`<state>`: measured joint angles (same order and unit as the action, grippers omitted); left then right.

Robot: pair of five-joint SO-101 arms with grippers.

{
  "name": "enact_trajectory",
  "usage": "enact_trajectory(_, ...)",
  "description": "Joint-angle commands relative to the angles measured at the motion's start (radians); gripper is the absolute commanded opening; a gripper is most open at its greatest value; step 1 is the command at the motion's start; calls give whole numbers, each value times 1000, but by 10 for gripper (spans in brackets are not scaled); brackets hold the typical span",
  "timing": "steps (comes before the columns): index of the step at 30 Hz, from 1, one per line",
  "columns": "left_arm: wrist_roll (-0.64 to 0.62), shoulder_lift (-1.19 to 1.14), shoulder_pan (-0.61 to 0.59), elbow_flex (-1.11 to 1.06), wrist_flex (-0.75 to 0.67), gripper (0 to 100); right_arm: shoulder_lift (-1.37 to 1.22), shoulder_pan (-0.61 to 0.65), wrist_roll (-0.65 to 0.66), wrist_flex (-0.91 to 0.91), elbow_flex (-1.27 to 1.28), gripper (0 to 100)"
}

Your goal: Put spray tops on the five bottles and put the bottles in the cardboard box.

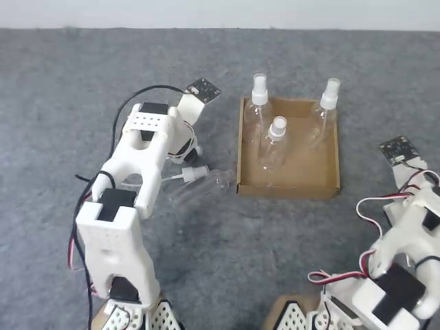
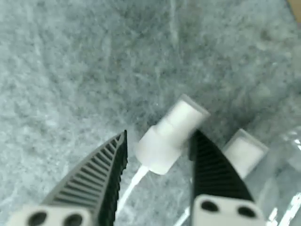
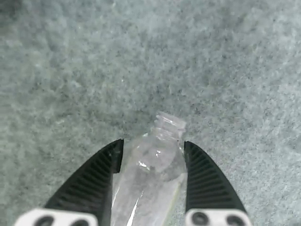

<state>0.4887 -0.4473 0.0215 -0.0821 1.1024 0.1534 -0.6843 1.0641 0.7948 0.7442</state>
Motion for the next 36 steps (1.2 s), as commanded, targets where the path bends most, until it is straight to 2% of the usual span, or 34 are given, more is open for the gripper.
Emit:
enact_trajectory(1, 5, 23, 5, 8, -40, 152, -1, 2, 6, 16, -34, 80)
enact_trajectory(13, 3, 15, 41, -31, -44, 153, -2, 1, 6, 18, -34, 85)
enact_trajectory(18, -20, 15, 41, -28, -51, 212, -2, -13, 12, 56, -34, 86)
enact_trajectory(24, -34, 14, 66, -24, -51, 201, -2, -15, 11, 61, -34, 87)
enact_trajectory(31, -34, 14, 68, -28, -44, 186, -1, -16, 11, 61, -34, 229)
enact_trajectory(36, -35, 14, 68, -30, -15, 111, 1, -16, 9, 61, -40, 237)
